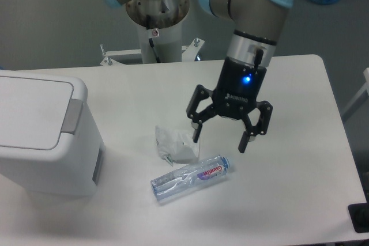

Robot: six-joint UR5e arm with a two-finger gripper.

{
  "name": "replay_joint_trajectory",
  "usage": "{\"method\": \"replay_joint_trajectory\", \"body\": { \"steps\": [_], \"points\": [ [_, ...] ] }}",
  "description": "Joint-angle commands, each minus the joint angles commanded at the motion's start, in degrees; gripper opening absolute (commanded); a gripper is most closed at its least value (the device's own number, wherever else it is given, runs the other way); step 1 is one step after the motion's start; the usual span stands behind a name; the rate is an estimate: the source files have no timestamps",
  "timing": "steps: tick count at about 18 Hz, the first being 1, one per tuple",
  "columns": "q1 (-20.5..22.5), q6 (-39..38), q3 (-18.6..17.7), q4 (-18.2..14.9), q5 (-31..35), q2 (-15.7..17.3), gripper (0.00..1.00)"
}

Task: Open the trash can
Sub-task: 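Move the open gripper over to the white trash bin's lid, then push the gripper against the lid to flip it open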

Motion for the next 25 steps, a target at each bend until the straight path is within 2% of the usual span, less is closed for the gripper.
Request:
{"method": "replay_joint_trajectory", "body": {
  "steps": [3,8,12,18,25],
  "points": [
    [-2.46,-2.81,-0.09,-0.09,-2.28,2.46,1.00],
    [-7.73,-5.98,-1.58,-0.26,-1.59,3.25,1.00],
    [-10.55,-5.37,-9.04,0.00,-0.62,6.15,1.00],
    [-12.40,-3.96,-10.02,0.35,2.01,4.40,1.00],
    [-15.48,-4.14,-12.21,0.26,5.61,4.40,1.00]
  ]
}}
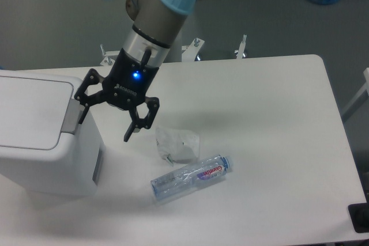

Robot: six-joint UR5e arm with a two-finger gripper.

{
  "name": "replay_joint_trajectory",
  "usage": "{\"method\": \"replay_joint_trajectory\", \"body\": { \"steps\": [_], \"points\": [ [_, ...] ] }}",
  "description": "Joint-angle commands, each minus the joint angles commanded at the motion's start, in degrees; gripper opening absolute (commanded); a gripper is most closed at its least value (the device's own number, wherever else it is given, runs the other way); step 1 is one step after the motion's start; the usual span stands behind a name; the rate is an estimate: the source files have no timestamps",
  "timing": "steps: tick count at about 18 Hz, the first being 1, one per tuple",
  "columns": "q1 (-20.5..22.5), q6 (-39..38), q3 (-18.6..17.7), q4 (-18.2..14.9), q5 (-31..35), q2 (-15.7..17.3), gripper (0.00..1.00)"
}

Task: Open the trash can

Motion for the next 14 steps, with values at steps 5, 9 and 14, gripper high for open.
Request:
{"method": "replay_joint_trajectory", "body": {
  "steps": [5,9,14],
  "points": [
    [0.00,0.09,-0.18,0.00,0.18,-0.09,1.00],
    [0.00,-0.09,0.00,0.00,0.18,0.09,1.00],
    [0.26,0.18,1.92,-0.09,0.18,0.27,1.00]
  ]
}}
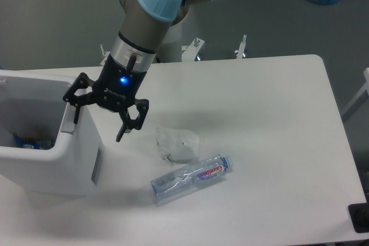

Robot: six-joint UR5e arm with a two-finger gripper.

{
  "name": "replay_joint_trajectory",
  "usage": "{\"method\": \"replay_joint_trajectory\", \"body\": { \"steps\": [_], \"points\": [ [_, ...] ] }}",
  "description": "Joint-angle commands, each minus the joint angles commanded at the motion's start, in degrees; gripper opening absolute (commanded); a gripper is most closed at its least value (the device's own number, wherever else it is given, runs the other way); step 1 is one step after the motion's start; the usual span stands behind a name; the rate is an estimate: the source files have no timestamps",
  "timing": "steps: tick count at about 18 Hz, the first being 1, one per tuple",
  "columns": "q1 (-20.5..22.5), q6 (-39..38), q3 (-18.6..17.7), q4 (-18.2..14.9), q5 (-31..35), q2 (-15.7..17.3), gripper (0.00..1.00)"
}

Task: Open the trash can

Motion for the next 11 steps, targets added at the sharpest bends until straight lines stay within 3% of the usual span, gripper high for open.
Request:
{"method": "replay_joint_trajectory", "body": {
  "steps": [3,7,11],
  "points": [
    [3.50,1.13,2.20,0.26,0.09,-0.53,1.00],
    [10.79,13.06,2.29,0.18,1.40,-2.11,1.00],
    [16.08,27.04,1.68,0.00,14.37,-4.66,1.00]
  ]
}}
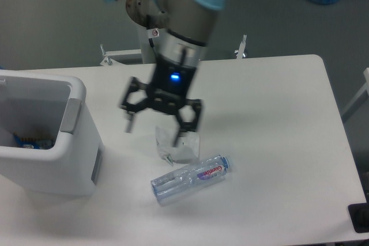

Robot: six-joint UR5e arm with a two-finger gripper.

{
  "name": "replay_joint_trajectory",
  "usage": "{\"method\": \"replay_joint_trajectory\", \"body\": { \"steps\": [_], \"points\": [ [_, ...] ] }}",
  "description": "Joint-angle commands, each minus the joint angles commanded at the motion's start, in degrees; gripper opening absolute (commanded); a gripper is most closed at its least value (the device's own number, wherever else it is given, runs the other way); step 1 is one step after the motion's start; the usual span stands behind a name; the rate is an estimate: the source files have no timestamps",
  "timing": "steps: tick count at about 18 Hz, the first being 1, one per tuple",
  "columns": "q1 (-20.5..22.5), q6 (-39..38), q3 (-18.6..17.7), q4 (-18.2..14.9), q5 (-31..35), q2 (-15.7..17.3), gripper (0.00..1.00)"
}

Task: Open the trash can

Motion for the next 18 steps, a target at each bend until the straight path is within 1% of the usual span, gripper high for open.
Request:
{"method": "replay_joint_trajectory", "body": {
  "steps": [2,3,5,7,9,11,13,16,18],
  "points": [
    [2.19,6.85,0.52,0.00,6.78,-2.28,1.00],
    [3.25,10.28,1.05,-0.17,8.72,-3.25,1.00],
    [4.75,15.13,3.06,-0.70,9.36,-4.66,1.00],
    [5.72,16.20,5.61,-1.05,9.53,-6.59,1.00],
    [5.90,18.04,6.33,-1.23,10.49,-8.78,1.00],
    [5.98,25.13,6.24,-1.49,14.78,-9.32,1.00],
    [5.81,30.77,5.54,-1.76,17.26,-9.23,1.00],
    [5.55,31.59,4.40,-1.76,19.72,-9.23,1.00],
    [5.46,31.59,4.04,-1.76,19.90,-9.06,1.00]
  ]
}}
